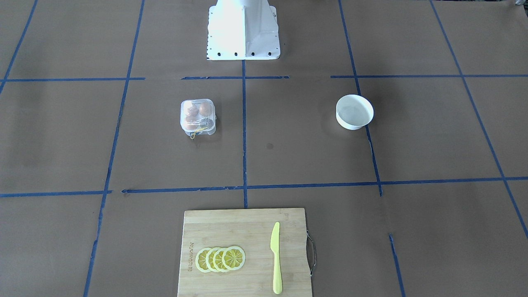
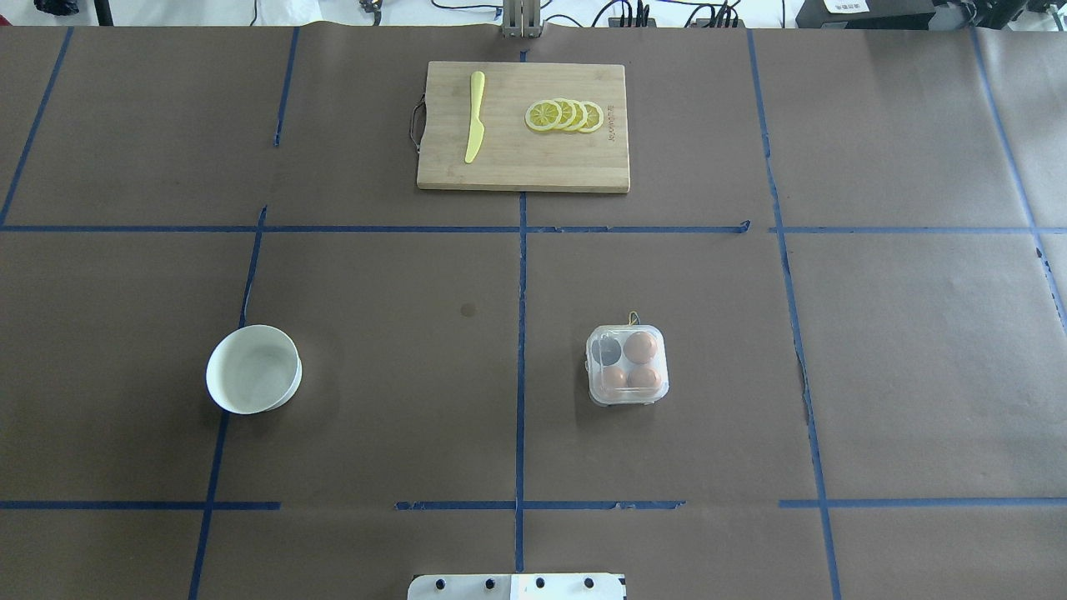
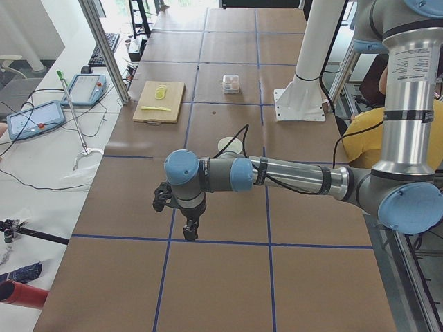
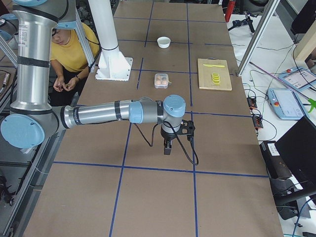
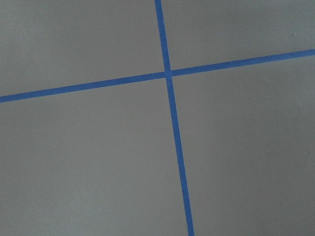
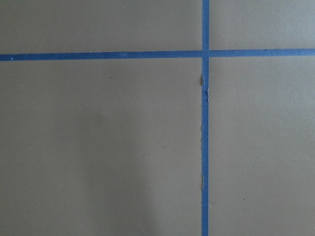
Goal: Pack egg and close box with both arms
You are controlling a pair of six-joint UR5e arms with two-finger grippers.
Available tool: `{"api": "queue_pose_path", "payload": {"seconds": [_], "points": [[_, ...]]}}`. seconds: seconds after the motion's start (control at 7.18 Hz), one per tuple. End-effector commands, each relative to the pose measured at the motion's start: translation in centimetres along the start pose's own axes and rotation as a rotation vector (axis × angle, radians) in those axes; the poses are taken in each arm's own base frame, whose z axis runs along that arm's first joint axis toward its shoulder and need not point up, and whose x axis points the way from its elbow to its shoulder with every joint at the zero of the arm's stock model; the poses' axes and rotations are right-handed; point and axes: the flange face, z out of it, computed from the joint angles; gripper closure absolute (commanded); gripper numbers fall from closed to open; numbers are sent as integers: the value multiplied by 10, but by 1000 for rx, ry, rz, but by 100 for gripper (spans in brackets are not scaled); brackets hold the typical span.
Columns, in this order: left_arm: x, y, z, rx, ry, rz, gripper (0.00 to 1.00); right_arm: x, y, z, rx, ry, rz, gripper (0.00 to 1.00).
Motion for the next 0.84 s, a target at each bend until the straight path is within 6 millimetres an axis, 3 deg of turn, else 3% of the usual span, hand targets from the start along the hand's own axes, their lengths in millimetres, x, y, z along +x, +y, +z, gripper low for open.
{"api": "queue_pose_path", "payload": {"seconds": [0.0,0.7], "points": [[2,-3,-1,3,-2,6,0,2,1,2,-4,0,4,0],[4,-7,-5,10,-7,16,0,13,1,12,-22,6,19,0]]}}
